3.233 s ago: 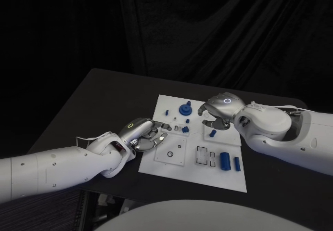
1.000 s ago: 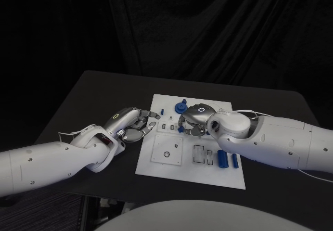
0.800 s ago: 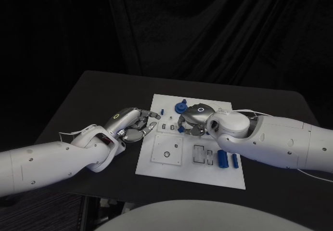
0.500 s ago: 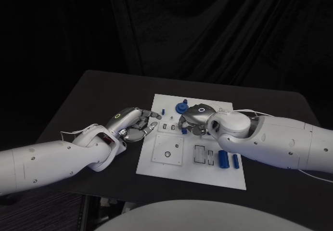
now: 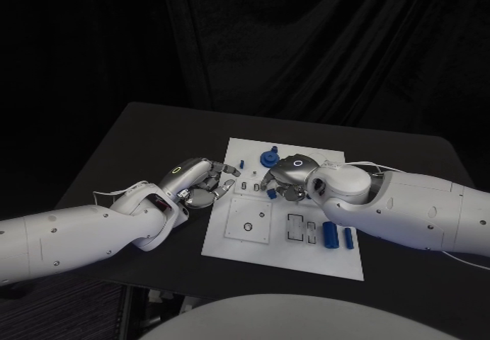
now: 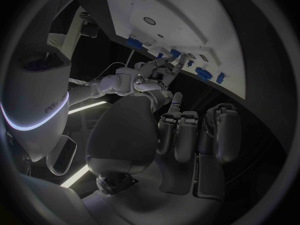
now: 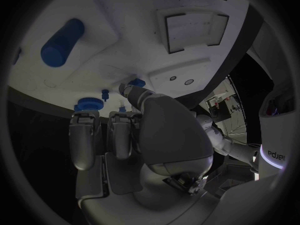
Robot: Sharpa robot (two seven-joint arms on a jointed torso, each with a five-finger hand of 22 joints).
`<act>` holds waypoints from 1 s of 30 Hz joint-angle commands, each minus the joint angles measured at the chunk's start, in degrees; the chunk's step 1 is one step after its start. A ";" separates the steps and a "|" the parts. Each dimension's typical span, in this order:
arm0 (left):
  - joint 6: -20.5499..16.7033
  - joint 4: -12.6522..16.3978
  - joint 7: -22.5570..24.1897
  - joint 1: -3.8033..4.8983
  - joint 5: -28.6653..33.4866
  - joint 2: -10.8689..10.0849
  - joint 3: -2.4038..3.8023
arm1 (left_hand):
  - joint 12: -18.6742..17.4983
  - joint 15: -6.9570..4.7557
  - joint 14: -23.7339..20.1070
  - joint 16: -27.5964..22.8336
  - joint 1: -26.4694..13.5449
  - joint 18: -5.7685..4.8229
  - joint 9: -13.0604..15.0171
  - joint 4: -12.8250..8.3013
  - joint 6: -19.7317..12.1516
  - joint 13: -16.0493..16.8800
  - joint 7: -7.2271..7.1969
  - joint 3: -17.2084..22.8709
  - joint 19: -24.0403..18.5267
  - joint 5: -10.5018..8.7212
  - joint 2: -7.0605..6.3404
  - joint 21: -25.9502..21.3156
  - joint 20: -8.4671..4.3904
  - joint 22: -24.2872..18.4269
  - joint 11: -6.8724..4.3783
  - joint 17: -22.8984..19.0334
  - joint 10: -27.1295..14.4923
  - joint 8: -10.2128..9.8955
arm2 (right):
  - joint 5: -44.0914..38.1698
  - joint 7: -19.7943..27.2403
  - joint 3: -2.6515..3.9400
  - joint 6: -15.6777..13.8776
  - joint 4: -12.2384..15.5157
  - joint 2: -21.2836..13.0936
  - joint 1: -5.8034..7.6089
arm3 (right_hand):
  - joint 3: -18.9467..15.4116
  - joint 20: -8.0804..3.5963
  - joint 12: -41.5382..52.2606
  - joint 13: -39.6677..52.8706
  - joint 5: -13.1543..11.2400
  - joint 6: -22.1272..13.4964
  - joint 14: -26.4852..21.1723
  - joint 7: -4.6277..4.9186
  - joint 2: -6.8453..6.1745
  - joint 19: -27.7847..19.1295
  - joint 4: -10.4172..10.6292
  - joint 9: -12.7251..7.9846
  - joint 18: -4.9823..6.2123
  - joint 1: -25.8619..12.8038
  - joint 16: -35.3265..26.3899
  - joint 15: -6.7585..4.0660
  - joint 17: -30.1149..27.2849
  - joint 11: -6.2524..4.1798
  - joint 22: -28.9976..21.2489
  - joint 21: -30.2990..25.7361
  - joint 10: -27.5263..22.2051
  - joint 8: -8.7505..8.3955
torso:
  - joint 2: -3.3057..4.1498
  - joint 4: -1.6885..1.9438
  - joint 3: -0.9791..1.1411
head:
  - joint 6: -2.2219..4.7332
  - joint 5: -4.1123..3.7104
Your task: Assemble the parts on the task board
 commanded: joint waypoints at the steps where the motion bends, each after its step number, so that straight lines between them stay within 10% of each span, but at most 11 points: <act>1: 0.66 0.00 0.01 0.13 0.32 0.19 0.03 | 0.15 0.44 5.95 0.15 -0.06 -0.05 -0.09 -0.02 0.53 15.09 0.04 0.26 -0.04 -0.23 0.55 0.05 0.50 11.29 0.54 15.05 6.05 0.11 | -0.63 0.41 -0.01 -2.36 0.12 -0.25 -0.16 | 0.27 -0.50 -0.18 15.15 -1.06 -6.13 6.04 -0.36 -0.04 5.95 -0.02 -2.70 -0.91 -0.65 0.17 -0.43 15.10 -0.12 15.08 0.20 5.65 -0.45 | -0.02 -0.03 0.03 | -0.01 0.06; 4: 0.74 -0.08 -0.03 0.12 0.32 0.27 0.03 | 0.15 0.44 5.95 0.15 -0.06 -0.05 -0.09 -0.02 0.53 15.09 0.04 0.26 -0.04 -0.23 0.55 0.05 0.50 11.29 0.54 15.05 6.05 0.11 | -3.03 -0.28 -0.01 -6.81 0.42 -0.70 -0.15 | -0.84 -0.52 -0.18 15.15 -2.67 -15.50 6.04 0.02 -0.70 5.95 0.41 -6.29 -0.91 -1.26 0.17 -0.49 15.10 0.03 15.08 0.20 5.65 -0.94 | -0.04 -0.07 0.04 | -0.01 0.17; 9: 0.83 -0.15 -0.13 0.11 0.32 0.24 0.03 | 0.15 0.45 5.95 0.15 -0.07 -0.07 -0.12 -0.02 0.61 15.09 0.04 0.27 0.00 -0.24 0.56 0.09 0.52 11.31 0.55 15.05 6.05 0.13 | -7.69 -1.65 0.03 -15.50 1.60 -1.88 0.11 | -3.24 -0.59 -0.18 15.15 -5.58 -17.32 6.04 0.94 -1.92 5.95 1.71 -7.80 -0.91 -2.29 0.17 -0.58 15.10 -0.01 15.08 0.20 5.65 -0.86 | -0.05 -0.08 0.05 | -0.01 0.11; 12: 0.87 -0.16 -0.17 0.10 0.32 0.20 0.03 | 0.15 0.46 5.95 0.15 -0.07 -0.05 -0.13 -0.02 0.64 15.09 0.05 0.27 -0.03 -0.24 0.57 0.04 0.53 11.30 0.55 15.05 6.05 0.13 | -9.00 -2.31 0.05 -19.40 2.70 -2.73 0.28 | -4.32 -0.65 -0.18 15.15 -5.47 -4.44 6.04 1.50 -1.99 5.95 2.64 -5.73 -0.91 -2.28 0.17 -0.66 15.10 -0.08 15.08 0.20 5.65 1.37 | -0.04 -0.13 0.06 | -0.01 0.06; 16: 0.87 -0.16 -0.21 0.10 0.32 0.11 0.03 | 0.15 0.46 5.95 0.15 -0.07 -0.05 -0.13 -0.02 0.64 15.09 0.05 0.27 -0.03 -0.24 0.57 0.04 0.53 11.30 0.55 15.05 6.05 0.13 | -9.97 -4.02 0.06 -23.14 4.82 -3.99 0.41 | -7.92 0.32 -0.18 15.15 -0.02 1.85 6.04 6.92 -2.90 5.95 5.95 -4.51 -0.91 -5.59 0.17 0.85 15.10 2.59 15.08 0.20 5.65 3.61 | -0.10 -0.15 0.06 | -0.01 0.03; 22: 0.94 -0.17 -0.23 0.08 0.32 -0.03 0.03 | 0.15 0.48 5.95 0.15 -0.10 -0.06 -0.18 0.01 0.77 15.09 0.05 0.30 -0.01 -0.21 0.64 0.07 0.55 11.32 0.56 15.05 6.05 0.15 | -10.40 -8.73 0.05 -19.41 7.57 -5.26 0.09 | -11.46 2.24 -0.18 15.15 3.39 4.96 6.04 8.40 -1.73 5.94 9.23 -1.58 -0.91 -10.05 0.17 2.79 15.10 3.77 15.08 0.19 5.65 5.74 | -0.10 -0.18 0.05 | -0.01 0.03; 30: 1.06 -0.29 -0.46 0.07 0.32 -0.05 0.03 | 0.15 0.49 5.95 0.15 -0.12 -0.06 -0.21 0.03 0.84 15.09 0.05 0.32 0.00 -0.19 0.69 0.08 0.56 11.33 0.57 15.05 6.05 0.16 | -10.53 -15.74 0.04 -11.97 8.46 -5.17 -1.30 | -20.07 1.95 -0.18 15.15 1.29 8.16 6.04 7.05 -1.17 5.95 17.10 8.35 -0.91 -21.70 0.17 2.03 15.10 2.80 15.08 0.20 5.65 11.58 | -0.10 -0.21 0.05 | -0.01 -0.17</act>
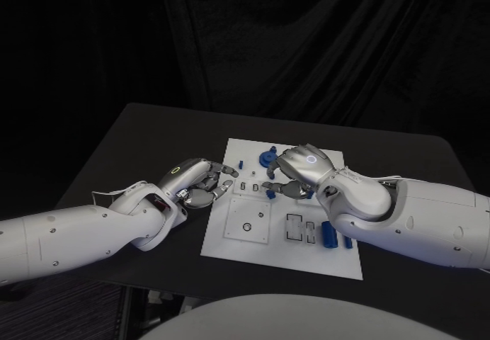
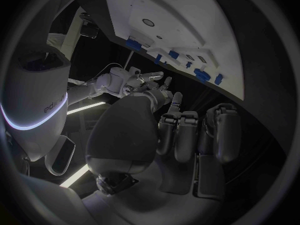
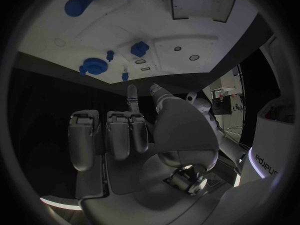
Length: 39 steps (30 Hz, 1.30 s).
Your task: Assemble the parts on the task board
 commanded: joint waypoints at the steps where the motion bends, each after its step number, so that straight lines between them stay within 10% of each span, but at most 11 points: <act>1: 0.42 0.04 0.06 0.07 0.30 0.07 0.03 | 0.15 0.49 5.95 0.15 -0.09 -0.06 -0.07 0.03 0.44 15.09 0.04 0.32 0.00 -0.19 0.66 0.08 0.57 11.34 0.39 15.07 5.86 0.16 | -1.26 -7.34 0.02 4.98 -0.14 0.32 -0.59 | -1.79 -0.22 -0.14 15.09 0.03 0.29 6.01 -0.41 0.05 5.85 1.70 3.25 -0.91 -2.22 0.17 -0.50 15.10 -0.73 15.09 0.20 6.07 1.41 | 0.06 -0.03 -0.01 | -0.01 0.08; 7: 0.64 -0.10 -0.16 0.07 0.30 0.17 0.03 | 0.15 0.50 5.95 0.15 -0.13 -0.06 -0.11 0.08 0.50 15.09 0.05 0.33 0.02 -0.17 0.71 0.10 0.58 11.35 0.40 15.07 5.86 0.17 | -1.75 -9.87 0.03 7.42 -1.37 1.44 -1.31 | -3.94 -0.27 -0.14 15.09 -0.22 0.79 6.01 -0.62 -0.32 5.85 4.50 8.12 -0.91 -5.62 0.17 -0.43 15.10 -0.60 15.09 0.20 6.07 3.01 | 0.02 -0.03 -0.06 | -0.01 0.34; 39: 1.27 -0.39 -0.71 0.06 0.30 0.54 0.03 | 0.15 0.54 5.95 0.15 -0.30 -0.05 -0.25 0.21 0.62 15.09 0.06 0.32 0.00 -0.12 0.84 0.05 0.63 11.35 0.42 15.07 5.86 0.13 | -1.99 -9.74 0.04 11.38 -5.27 5.32 -3.00 | -3.22 -0.22 -0.14 15.09 5.68 -0.02 6.01 -0.66 0.47 5.79 3.22 11.84 -0.88 -3.62 0.17 -0.40 15.10 -0.52 15.06 0.10 6.07 2.17 | 0.05 0.21 -0.04 | -0.01 0.38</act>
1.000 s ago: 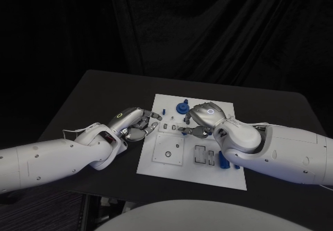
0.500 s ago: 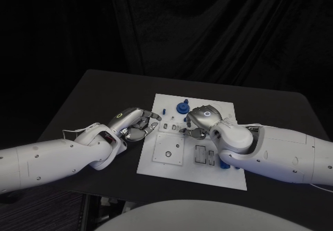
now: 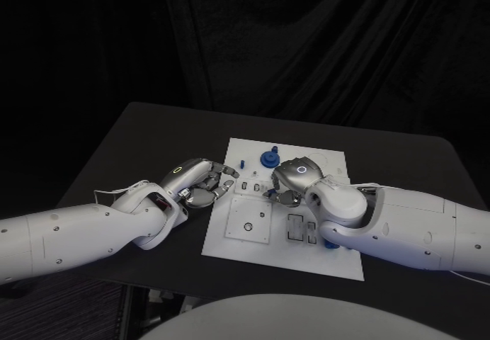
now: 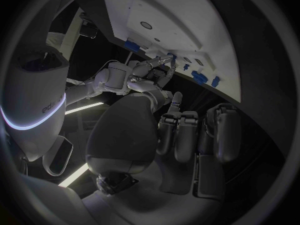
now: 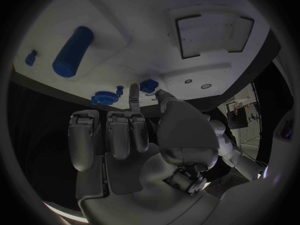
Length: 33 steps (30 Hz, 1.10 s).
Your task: Assemble the parts on the task board
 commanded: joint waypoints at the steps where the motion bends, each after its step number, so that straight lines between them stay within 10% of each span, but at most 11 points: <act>1: 0.41 0.15 0.24 0.07 0.30 0.10 0.03 | 0.15 0.54 5.95 0.15 -0.11 -0.05 -0.05 0.05 0.42 15.09 -0.14 0.15 0.01 -0.12 0.65 0.05 0.21 11.36 0.43 15.09 5.86 0.13 | -0.47 -0.35 0.04 1.38 -0.14 0.08 -0.16 | 0.14 -0.22 -0.14 15.09 1.44 -0.41 6.00 0.14 -0.21 5.79 -0.57 0.52 -0.88 0.99 0.17 -0.40 15.10 -0.09 15.02 0.09 6.07 -0.50 | -0.03 0.02 0.02 | -0.01 0.10; 9: 0.67 0.10 0.18 0.07 0.30 0.11 0.03 | 0.15 0.56 5.95 0.15 -0.19 -0.04 -0.11 0.09 0.46 15.09 -0.13 0.10 -0.01 -0.12 0.62 0.02 0.23 11.35 0.44 15.09 5.86 0.11 | 0.20 1.23 0.04 1.34 -0.29 0.18 -0.20 | 4.84 -0.59 -0.14 15.09 17.44 -0.58 6.00 -0.35 -1.12 5.79 -6.42 3.07 -0.88 7.98 0.17 -0.84 15.10 -0.55 15.03 0.10 6.07 -1.33 | -0.02 0.02 0.01 | -0.01 0.15; 22: 0.95 -0.08 0.13 0.06 0.30 0.26 0.03 | 0.15 0.57 5.95 0.15 -0.27 -0.03 -0.17 0.13 0.49 15.09 -0.12 0.05 -0.05 -0.09 0.60 -0.04 0.25 11.33 0.45 15.09 5.86 0.09 | 2.03 4.07 0.04 -3.69 0.06 -0.20 -0.21 | 9.07 -0.75 -0.14 15.09 20.40 -1.20 6.00 0.01 -1.38 5.58 -12.84 5.60 -0.78 12.85 0.17 -0.93 15.10 -0.68 14.89 -0.25 6.07 -1.90 | 0.03 -0.06 0.02 | -0.01 0.50; 33: 1.31 -0.43 0.08 0.06 0.30 0.47 0.03 | 0.15 0.57 5.95 0.15 -0.30 -0.02 -0.20 0.15 0.51 15.09 -0.13 0.04 -0.06 -0.07 0.62 -0.06 0.26 11.33 0.45 15.09 5.86 0.07 | 7.32 10.77 0.04 -14.42 0.51 -1.28 -0.21 | 9.58 -0.56 -0.14 15.09 18.70 -0.63 6.00 0.25 -1.41 5.67 -14.39 6.38 -0.82 13.34 0.17 -0.70 15.10 -0.44 14.95 -0.10 6.07 -2.06 | -0.03 -0.18 0.07 | -0.01 0.92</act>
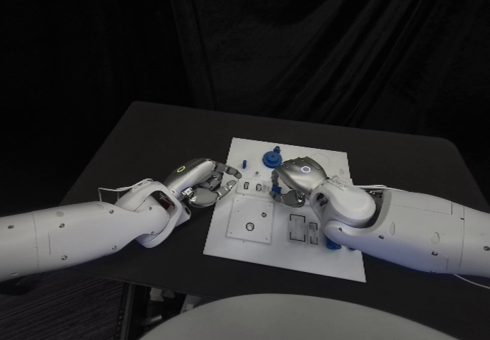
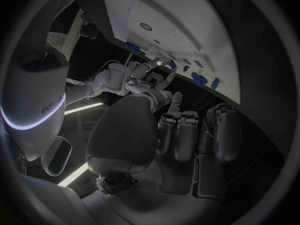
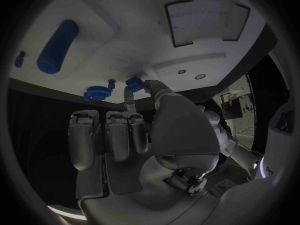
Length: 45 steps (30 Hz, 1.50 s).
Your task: Assemble the parts on the task board
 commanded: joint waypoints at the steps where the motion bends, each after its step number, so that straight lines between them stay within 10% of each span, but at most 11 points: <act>1: 0.62 -0.03 0.31 0.06 0.29 0.22 0.03 | 0.15 0.38 6.16 0.15 -0.07 -0.01 -0.09 0.15 0.31 15.09 0.08 0.04 -0.10 -0.06 0.40 -0.11 0.26 11.31 0.45 15.09 5.87 0.06 | 4.82 6.03 0.02 -9.39 0.43 -0.51 -0.14 | 4.10 -0.10 -0.14 15.09 -1.10 0.60 6.03 0.02 0.67 5.71 -4.65 3.15 -0.85 0.81 0.17 0.01 15.10 -0.05 14.99 -0.03 6.07 -0.02 | -0.05 -0.08 0.00 | -0.01 0.08; 19: 3.74 -1.19 2.10 0.04 0.29 2.54 0.04 | 0.15 0.15 6.16 0.15 0.22 -0.21 -0.47 -0.34 0.33 15.09 -0.12 0.16 0.48 0.18 0.41 0.67 0.21 11.68 -0.01 15.09 5.87 -0.16 | 23.67 21.81 0.17 -23.97 5.43 -6.11 -0.11 | 3.66 0.59 -0.14 15.09 -7.59 1.68 6.03 0.07 1.31 5.85 -4.07 4.01 -0.91 1.56 0.17 0.79 15.10 0.91 15.08 0.20 6.07 -0.65 | -0.02 -0.05 0.00 | -0.01 0.26; 33: 4.28 -1.76 4.09 -0.02 0.29 4.24 0.04 | 0.15 -0.90 6.16 0.15 0.41 -0.19 -1.87 -0.99 -0.99 15.09 -1.23 0.53 0.53 0.40 0.65 0.67 -0.63 11.81 -1.28 15.09 5.87 -1.38 | 27.35 25.67 0.18 -23.88 6.11 -6.77 -0.11 | 3.44 0.72 -0.14 15.09 -8.97 2.15 6.03 0.06 1.26 5.85 -3.87 4.23 -0.91 2.21 0.17 0.86 15.10 0.96 15.08 0.20 6.07 -0.79 | 0.03 -0.49 -0.08 | -0.01 0.40; 45: 4.59 -1.75 4.74 -0.03 0.29 4.94 0.05 | 0.15 -1.51 6.16 0.15 0.49 -0.17 -2.77 -1.24 -2.21 15.09 -2.13 0.75 0.50 0.39 0.70 0.58 -1.22 11.85 -2.01 15.09 5.87 -1.56 | 27.54 25.69 0.18 -21.36 5.34 -5.92 -0.11 | 3.23 0.81 -0.14 15.09 -10.21 1.92 6.03 0.22 1.31 5.85 -3.41 4.12 -0.91 2.48 0.17 0.97 15.10 1.08 15.08 0.20 6.07 -1.36 | -0.05 -0.13 -0.07 | -0.01 0.29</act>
